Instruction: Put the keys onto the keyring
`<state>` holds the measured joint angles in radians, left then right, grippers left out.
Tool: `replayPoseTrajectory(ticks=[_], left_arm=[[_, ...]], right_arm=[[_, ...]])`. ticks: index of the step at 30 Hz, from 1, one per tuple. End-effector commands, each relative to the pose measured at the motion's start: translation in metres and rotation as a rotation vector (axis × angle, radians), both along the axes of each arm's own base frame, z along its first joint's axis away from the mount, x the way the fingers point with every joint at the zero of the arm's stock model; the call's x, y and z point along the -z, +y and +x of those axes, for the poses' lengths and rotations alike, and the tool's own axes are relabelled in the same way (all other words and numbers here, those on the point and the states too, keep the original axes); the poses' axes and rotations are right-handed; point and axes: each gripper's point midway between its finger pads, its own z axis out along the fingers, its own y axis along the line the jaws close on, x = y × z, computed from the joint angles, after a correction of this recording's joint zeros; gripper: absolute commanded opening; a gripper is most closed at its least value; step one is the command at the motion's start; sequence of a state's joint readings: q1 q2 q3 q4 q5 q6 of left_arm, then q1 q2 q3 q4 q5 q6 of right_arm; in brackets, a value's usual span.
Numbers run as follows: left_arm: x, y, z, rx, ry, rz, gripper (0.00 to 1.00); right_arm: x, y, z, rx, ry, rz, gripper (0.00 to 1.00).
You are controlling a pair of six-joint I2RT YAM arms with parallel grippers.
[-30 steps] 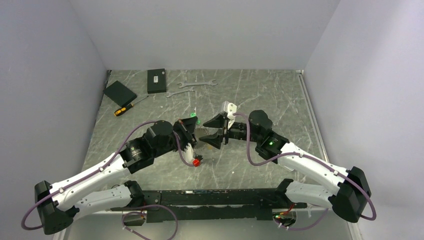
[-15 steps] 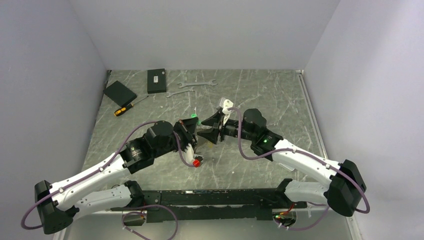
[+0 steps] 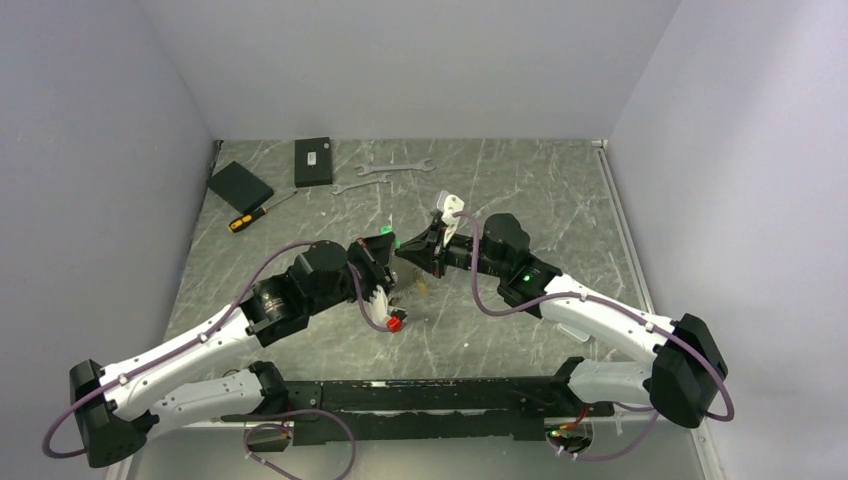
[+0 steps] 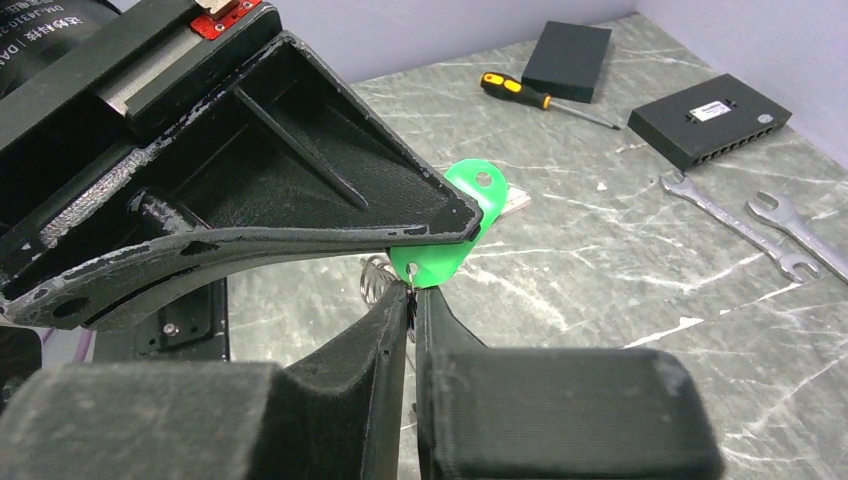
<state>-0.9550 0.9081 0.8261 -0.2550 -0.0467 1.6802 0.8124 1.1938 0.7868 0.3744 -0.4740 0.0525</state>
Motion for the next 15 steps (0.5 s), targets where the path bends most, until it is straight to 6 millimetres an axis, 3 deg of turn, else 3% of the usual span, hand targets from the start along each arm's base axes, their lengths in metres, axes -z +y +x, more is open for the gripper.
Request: replayPoseTrajectory(ticks=[1,3,7,9,12,15], left_arm=[[-0.037,-0.011,-0.001,0.03,-0.065,-0.089,0.0],[-0.031,-0.01,0.002,0.019,-0.065,-0.068,0.08],[-0.01,-0.004,0.007,-0.028,-0.034,-0.024,0.6],[0.0,0.001,0.012,-0.074,-0.014,-0.02,0.67],[0.007,0.008,0.021,-0.145,0.06,-0.104,0.69],[0.005,0.014,0.027,-0.179,0.157,-0.235,0.77]], right_arm=[[-0.029,0.009,-0.013,-0.084,-0.071,0.042,0.06],[-0.027,0.009,-0.014,-0.091,-0.063,0.033,0.03],[-0.027,0.007,-0.013,-0.075,-0.048,0.04,0.0],[-0.028,0.005,-0.013,-0.061,-0.046,0.051,0.0],[-0.023,0.003,-0.008,-0.02,-0.008,0.061,0.0],[-0.015,0.001,0.008,0.077,0.061,0.05,0.0]])
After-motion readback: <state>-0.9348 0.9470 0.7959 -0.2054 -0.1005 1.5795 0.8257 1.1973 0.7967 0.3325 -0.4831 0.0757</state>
